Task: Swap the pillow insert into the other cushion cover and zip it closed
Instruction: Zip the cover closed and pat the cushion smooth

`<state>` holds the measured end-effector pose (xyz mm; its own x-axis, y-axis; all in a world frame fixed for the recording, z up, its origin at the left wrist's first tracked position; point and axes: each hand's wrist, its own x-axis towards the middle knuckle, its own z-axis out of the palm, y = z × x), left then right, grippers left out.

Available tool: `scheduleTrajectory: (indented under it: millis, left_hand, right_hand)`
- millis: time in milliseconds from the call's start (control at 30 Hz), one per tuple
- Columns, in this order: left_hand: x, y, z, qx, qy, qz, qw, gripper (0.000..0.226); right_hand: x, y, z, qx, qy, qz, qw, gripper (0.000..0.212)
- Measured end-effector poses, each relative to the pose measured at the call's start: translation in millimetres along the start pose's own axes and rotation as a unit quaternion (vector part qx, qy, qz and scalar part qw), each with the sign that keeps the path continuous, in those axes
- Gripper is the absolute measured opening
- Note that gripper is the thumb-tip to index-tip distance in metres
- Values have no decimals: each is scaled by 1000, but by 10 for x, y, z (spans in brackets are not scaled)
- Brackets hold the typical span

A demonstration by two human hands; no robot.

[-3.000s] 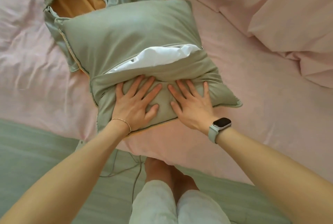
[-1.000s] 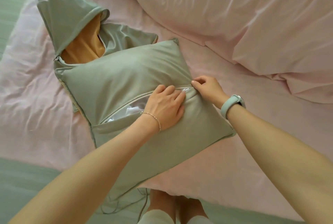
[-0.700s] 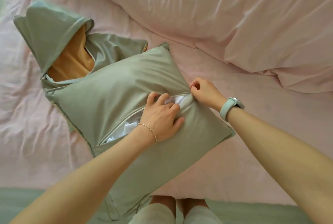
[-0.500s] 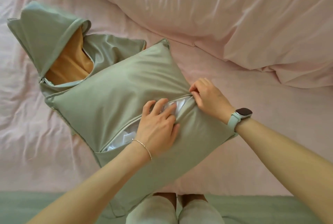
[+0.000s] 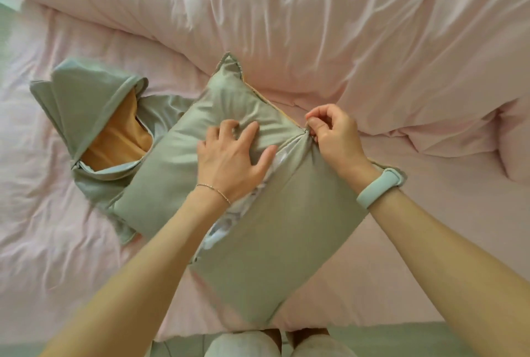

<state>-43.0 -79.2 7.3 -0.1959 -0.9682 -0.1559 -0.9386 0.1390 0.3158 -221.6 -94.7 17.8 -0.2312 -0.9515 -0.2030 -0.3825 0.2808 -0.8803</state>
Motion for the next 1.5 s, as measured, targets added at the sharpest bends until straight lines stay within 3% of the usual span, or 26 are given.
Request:
scheduleTrajectory:
  millis: [100,167,233,300,367,500,633,867,1067,1167,1233,1400,1500]
  left_hand:
    - [-188,241,-154,43,74,76,993,70]
    - [-274,387,-277,92,42,98,990,70]
    - [-87,350,-413,115,18,80,990,53]
    - [241,220,-603,75,40,55,995,40]
    - [519,122,-704,12,65,86,994,47]
    - [760,298,-773,38,-72,100,992,45]
    - [864,601,-900,50,-54,137,988,38]
    - [723,1107,-760,-2,43,30,999,30]
    - [762,1074,-685,-13,48,30,998,29]
    - [731,1074,-720,-3,-3,77,997,40]
    - [728,1106,-729,10,-19,84,996,36]
    - [735,1180,-596,50,40,106,992,30]
    - [706,1161,-502,51,116,188,974,32]
  right_hand:
    - [128,-146,-227,-57,-24,-32,998,17]
    - [141,-222,-289,-85,-54,-59,993,15]
    - [97,-305,-274,-81,-102,-89,987,15]
    - [36,-391,-235,-50,-138,-107,983,25]
    - [10,-481,-227,-3,-146,-111,983,34]
    - [81,-656,-350,24,-109,-121,986,37]
    - [146,-753,-599,17,-73,-125,989,35]
    - [61,-506,-780,-53,50,-168,983,8]
    - [-100,-406,-713,-48,48,-120,990,6]
    - [-93,-457,-702,-13,45,-50,998,6]
    - [-90,-459,-685,5,48,-21,999,9]
    - [-132,-334,-669,47,95,47,993,10]
    - [-91,-236,-661,69,85,126,986,22]
